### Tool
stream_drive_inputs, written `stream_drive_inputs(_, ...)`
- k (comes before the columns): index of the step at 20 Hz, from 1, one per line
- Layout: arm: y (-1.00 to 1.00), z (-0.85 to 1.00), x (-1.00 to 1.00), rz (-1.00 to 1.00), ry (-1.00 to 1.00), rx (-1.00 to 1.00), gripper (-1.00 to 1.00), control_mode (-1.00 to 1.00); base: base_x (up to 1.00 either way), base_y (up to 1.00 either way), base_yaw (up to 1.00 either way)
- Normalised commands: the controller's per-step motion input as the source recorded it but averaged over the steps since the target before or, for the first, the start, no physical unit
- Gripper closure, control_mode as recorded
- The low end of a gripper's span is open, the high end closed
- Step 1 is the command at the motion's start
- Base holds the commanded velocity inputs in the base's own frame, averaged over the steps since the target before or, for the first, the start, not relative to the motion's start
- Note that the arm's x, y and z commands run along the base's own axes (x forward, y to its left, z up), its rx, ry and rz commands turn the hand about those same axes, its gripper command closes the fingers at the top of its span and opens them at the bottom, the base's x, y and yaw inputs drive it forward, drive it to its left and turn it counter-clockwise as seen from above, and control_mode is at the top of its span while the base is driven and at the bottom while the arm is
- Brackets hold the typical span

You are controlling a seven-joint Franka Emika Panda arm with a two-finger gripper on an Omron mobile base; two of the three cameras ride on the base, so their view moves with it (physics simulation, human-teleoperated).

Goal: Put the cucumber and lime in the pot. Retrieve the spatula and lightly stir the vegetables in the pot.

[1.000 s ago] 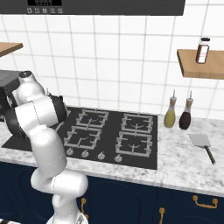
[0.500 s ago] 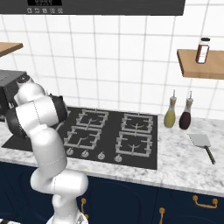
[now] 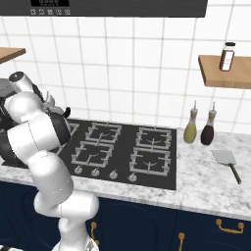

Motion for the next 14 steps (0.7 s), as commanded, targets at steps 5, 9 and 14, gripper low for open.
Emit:
stream_drive_inputs(5,-0.55,0.68,-0.68,-0.03,-0.01,0.03,-1.0,-1.0,0.0,0.0,0.0)
stream_drive_inputs(9,-0.88,0.08,-0.84,0.0,-0.07,0.03,-1.0,-1.0,0.0,0.0,0.0)
stream_drive_inputs(14,-0.95,0.01,-0.87,0.0,-0.09,0.0,-1.0,-1.0,0.0,0.0,0.0)
